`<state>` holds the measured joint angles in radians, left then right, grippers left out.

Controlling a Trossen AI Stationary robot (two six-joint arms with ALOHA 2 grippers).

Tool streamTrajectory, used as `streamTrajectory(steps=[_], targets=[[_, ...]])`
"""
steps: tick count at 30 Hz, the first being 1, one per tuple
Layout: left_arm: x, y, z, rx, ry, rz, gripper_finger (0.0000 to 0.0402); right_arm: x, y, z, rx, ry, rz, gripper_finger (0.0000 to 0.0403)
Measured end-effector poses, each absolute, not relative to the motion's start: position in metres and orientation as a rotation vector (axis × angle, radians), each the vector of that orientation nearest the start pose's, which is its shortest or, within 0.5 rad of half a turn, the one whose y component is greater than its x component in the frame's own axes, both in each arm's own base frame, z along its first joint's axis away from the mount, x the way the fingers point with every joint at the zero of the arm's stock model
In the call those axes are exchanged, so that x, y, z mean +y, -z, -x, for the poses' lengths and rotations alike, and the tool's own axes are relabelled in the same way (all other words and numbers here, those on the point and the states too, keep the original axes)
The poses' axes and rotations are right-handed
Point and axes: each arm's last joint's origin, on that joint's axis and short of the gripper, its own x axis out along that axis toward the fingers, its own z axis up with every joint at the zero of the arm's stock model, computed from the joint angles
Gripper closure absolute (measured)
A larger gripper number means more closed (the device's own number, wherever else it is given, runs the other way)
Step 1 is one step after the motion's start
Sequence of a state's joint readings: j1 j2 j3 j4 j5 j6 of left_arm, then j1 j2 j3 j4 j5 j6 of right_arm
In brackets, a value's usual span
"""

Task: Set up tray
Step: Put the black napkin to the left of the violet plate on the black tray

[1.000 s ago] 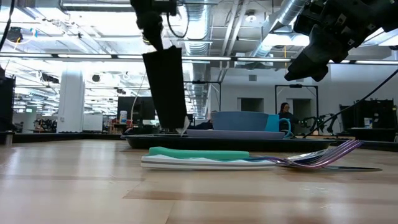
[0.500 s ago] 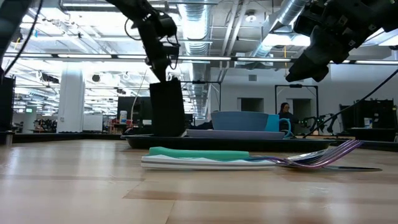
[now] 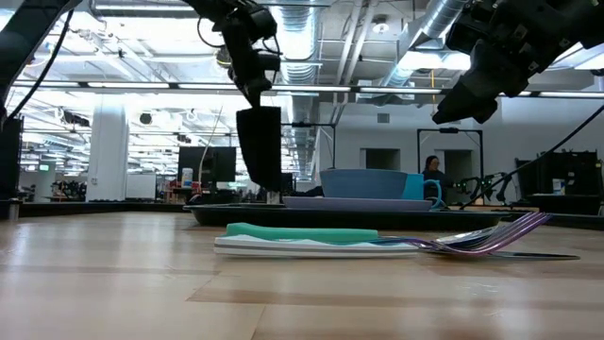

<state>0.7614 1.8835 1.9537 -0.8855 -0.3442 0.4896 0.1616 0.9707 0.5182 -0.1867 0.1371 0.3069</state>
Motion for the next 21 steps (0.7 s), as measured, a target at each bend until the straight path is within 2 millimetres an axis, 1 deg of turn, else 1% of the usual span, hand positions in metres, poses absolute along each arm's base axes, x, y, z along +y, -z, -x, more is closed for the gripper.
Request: streamTrajectory(steps=[2,4,10,16,21], targets=[[0.284,-0.357,-0.288,1.073,-0.765,-0.181,0.0401,0.027,-0.211,-0.193,0.629,0.074,-0.201,0.0276],[0.279,-0.347,-0.291,1.088,-0.718,-0.126,0.0401,0.027,-0.211,-0.193,0.629,0.074,-0.201,0.0276],[0.260,-0.302,-0.302,1.169,-0.606,0.002,0.0401,0.028,-0.211,-0.193,0.629,0.073,-0.207,0.0276],[0.238,-0.257,-0.308,1.266,-0.532,0.049,0.0401,0.028,-0.211,-0.193,0.629,0.072,-0.214,0.0276],[0.219,-0.231,-0.313,1.299,-0.467,0.087,0.0401,0.028,-0.211,-0.193,0.629,0.078,-0.235,0.0276]])
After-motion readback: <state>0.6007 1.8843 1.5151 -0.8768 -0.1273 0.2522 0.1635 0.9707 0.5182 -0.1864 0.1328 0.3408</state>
